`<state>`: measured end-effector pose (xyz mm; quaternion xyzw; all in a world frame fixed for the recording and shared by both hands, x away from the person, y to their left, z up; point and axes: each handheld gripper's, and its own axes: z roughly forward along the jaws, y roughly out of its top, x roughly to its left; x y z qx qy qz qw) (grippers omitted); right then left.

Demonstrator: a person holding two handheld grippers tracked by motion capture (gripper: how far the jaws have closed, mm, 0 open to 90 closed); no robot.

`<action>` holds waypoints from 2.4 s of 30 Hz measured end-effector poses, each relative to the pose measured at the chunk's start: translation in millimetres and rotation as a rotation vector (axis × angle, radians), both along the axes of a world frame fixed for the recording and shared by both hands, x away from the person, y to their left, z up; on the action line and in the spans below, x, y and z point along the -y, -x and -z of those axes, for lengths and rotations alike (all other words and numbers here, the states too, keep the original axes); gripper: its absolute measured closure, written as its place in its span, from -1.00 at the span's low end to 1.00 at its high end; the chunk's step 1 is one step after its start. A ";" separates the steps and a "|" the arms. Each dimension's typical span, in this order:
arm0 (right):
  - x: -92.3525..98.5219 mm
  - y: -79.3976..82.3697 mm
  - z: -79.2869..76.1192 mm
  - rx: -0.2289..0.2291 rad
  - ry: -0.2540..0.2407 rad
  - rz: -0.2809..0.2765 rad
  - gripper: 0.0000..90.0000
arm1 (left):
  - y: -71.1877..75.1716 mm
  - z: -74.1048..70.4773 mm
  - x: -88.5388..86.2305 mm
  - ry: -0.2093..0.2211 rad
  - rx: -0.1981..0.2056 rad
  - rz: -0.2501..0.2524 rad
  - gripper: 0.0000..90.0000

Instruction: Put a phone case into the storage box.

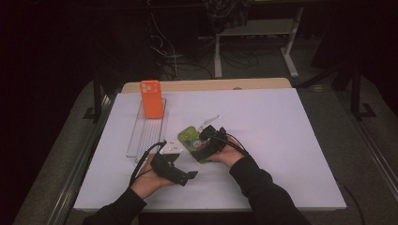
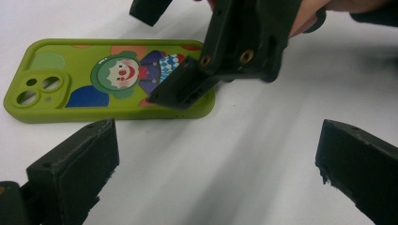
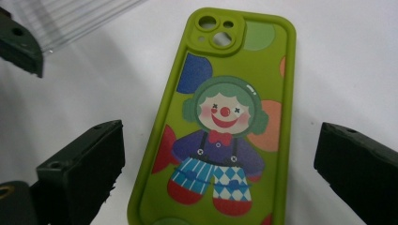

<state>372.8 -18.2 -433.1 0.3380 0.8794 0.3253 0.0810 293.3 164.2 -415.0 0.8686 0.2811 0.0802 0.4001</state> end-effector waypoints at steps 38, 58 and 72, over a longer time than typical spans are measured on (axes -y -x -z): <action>-10.1 -1.7 7.4 -0.040 0.097 0.037 -0.66 | -1.0 1.6 0.6 0.012 -0.014 -0.006 -1.00; 69.3 -11.8 -27.9 -0.029 0.044 -0.009 -0.67 | -31.2 -28.6 7.1 0.011 -0.033 0.121 -0.94; 102.6 -9.0 -38.7 0.004 0.034 -0.255 -0.67 | -60.9 -46.9 26.4 0.031 -0.004 0.278 -0.96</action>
